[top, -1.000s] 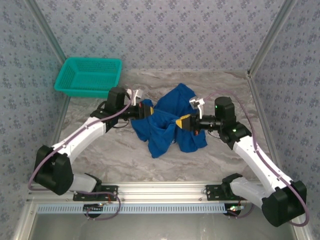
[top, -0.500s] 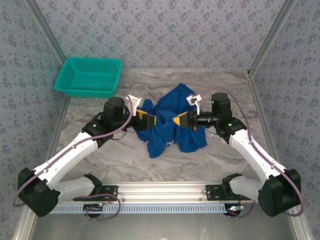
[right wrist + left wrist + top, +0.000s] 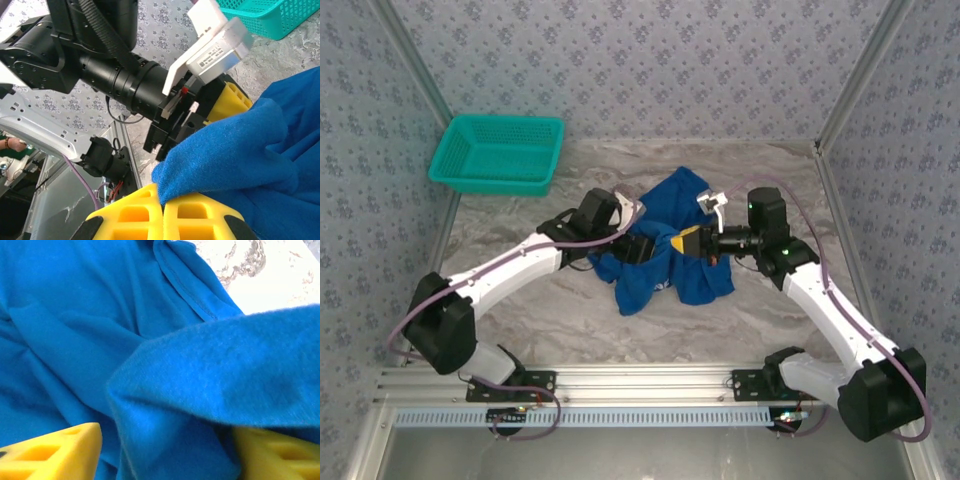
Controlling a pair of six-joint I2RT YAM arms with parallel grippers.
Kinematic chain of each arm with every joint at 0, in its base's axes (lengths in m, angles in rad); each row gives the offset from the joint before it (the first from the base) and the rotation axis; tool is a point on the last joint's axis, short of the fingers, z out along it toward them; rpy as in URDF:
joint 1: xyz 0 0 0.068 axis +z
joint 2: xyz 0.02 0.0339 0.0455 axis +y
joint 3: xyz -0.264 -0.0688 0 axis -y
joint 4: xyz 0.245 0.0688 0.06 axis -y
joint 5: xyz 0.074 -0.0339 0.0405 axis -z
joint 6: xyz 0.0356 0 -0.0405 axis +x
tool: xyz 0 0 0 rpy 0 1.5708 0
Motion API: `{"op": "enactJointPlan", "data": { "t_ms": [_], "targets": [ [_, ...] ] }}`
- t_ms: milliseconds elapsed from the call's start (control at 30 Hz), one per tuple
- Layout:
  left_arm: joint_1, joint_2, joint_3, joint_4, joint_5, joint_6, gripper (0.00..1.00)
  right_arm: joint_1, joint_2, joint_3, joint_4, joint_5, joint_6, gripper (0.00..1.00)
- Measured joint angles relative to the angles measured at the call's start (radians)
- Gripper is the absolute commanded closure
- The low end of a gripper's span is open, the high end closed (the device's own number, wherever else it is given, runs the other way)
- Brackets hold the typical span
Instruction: Fold the inside-out t-shirt
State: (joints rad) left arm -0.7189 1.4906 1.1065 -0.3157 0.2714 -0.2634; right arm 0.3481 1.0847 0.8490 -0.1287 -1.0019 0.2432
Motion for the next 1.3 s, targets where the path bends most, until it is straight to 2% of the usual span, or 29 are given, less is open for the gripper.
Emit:
{"op": "enactJointPlan", "data": {
  "t_ms": [67, 133, 233, 333, 433, 500, 633, 700, 867, 1000, 1300],
  "targets": [
    [0.012, 0.018, 0.001, 0.043, 0.069, -0.038, 0.85, 0.0, 0.0, -0.007, -0.016, 0.034, -0.002, 1.0],
    [0.03, 0.015, -0.003, 0.1, 0.162, -0.068, 0.91, -0.003, 0.0, -0.005, -0.06, 0.12, -0.011, 1.0],
    [0.061, -0.062, -0.08, 0.273, 0.308, -0.131, 1.0, -0.005, 0.002, 0.007, -0.154, 0.313, -0.017, 1.0],
    [0.084, -0.219, -0.198, 0.41, 0.409, -0.178, 1.0, 0.001, 0.016, 0.014, -0.209, 0.474, -0.023, 0.96],
    [0.084, -0.331, -0.239, 0.497, 0.483, -0.196, 1.0, 0.026, 0.051, 0.027, -0.248, 0.572, -0.032, 0.82],
    [0.089, -0.352, -0.239, 0.538, 0.528, -0.209, 1.0, 0.054, 0.075, 0.051, -0.284, 0.647, -0.051, 0.7],
    [0.117, -0.341, -0.239, 0.565, 0.594, -0.24, 1.0, 0.099, 0.062, 0.081, -0.332, 0.797, -0.112, 0.58],
    [0.123, -0.32, -0.232, 0.549, 0.609, -0.248, 1.0, 0.154, 0.023, 0.08, -0.343, 0.841, -0.159, 0.49],
    [0.13, -0.271, -0.206, 0.493, 0.654, -0.249, 1.0, 0.315, -0.102, 0.049, -0.291, 0.858, -0.269, 0.45],
    [0.13, -0.272, -0.206, 0.462, 0.681, -0.195, 1.0, 0.314, -0.097, 0.045, -0.233, 0.833, -0.305, 0.44],
    [0.13, -0.275, -0.206, 0.356, 0.706, -0.071, 1.0, 0.26, 0.03, 0.072, -0.211, 0.743, -0.341, 0.44]
  ]
}}
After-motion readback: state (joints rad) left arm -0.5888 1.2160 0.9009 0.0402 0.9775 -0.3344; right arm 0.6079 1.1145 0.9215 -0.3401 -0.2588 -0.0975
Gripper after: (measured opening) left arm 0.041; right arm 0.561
